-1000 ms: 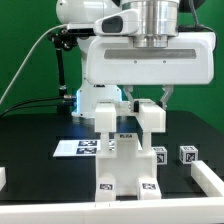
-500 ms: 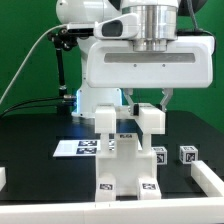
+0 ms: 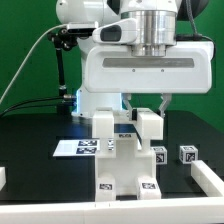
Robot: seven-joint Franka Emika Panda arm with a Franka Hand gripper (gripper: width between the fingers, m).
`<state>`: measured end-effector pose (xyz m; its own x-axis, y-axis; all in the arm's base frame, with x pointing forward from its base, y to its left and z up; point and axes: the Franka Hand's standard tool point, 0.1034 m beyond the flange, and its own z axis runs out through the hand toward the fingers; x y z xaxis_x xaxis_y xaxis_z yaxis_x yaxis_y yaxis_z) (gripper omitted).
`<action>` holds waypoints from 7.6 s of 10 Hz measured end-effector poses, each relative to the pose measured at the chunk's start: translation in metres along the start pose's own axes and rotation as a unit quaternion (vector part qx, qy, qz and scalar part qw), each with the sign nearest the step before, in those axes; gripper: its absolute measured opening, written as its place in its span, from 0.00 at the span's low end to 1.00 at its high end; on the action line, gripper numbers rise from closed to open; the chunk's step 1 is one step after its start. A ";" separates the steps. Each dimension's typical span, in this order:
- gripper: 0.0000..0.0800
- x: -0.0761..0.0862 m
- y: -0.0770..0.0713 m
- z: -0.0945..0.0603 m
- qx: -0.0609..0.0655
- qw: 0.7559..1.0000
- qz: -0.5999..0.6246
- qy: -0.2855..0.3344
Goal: Assemble chair
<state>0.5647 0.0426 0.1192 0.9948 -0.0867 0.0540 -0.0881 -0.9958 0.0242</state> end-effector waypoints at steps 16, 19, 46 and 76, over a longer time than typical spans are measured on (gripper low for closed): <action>0.36 0.011 -0.004 0.008 0.021 0.999 0.028 0.025; 0.36 0.011 -0.004 0.008 0.020 0.999 0.028 0.025; 0.81 0.010 -0.005 -0.028 0.034 0.999 0.037 0.009; 0.81 -0.139 -0.119 0.087 -0.005 0.999 0.032 -0.041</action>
Offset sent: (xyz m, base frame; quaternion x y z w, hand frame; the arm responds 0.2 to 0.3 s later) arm 0.0037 0.0007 -0.0114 0.0015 0.0033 0.0045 1.0000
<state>0.4418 0.1703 0.0222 0.9878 -0.1534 -0.0269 -0.1525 -0.9877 0.0333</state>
